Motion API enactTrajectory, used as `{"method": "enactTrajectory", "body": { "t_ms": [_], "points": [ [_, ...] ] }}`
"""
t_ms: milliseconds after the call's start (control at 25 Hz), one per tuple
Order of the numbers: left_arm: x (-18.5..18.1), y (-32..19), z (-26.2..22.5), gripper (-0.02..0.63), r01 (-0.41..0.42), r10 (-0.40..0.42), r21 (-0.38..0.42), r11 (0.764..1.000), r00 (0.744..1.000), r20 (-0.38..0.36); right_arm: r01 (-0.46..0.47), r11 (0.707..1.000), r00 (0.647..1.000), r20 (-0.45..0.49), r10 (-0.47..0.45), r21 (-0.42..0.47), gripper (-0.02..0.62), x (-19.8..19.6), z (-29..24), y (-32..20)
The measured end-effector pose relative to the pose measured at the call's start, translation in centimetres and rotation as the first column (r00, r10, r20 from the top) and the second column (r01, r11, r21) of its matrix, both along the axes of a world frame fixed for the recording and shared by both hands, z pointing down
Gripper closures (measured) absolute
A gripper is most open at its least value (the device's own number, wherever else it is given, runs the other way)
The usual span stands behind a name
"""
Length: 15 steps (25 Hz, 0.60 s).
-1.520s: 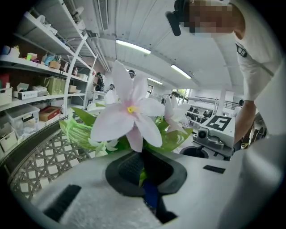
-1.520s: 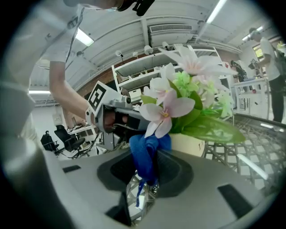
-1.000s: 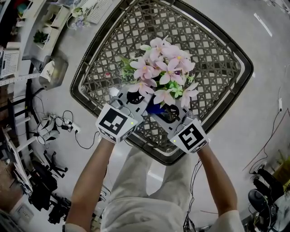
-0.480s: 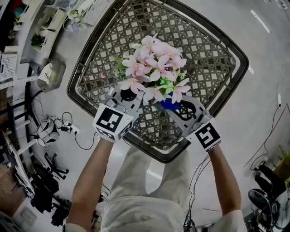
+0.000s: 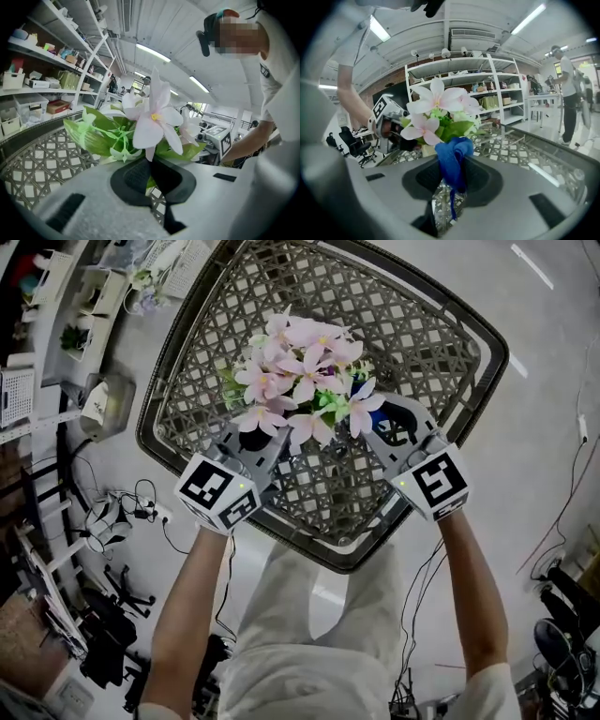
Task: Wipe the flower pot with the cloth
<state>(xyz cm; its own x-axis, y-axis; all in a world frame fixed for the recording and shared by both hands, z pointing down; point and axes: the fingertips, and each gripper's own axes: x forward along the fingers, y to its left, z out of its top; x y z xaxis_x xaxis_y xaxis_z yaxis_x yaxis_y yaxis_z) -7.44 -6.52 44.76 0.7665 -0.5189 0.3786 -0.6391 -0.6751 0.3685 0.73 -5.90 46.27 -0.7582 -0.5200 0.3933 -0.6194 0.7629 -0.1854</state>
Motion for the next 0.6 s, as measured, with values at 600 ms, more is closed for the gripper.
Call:
{"method": "enactTrajectory", "body": {
  "t_ms": [600],
  "points": [
    [0.6,0.1,-0.2,0.583,-0.16,0.156,0.021,0.987,0.979,0.134,-0.01,1.0,1.0,-0.02,0.011,0.018,0.476,-0.4,0.9,-3.3]
  ]
}}
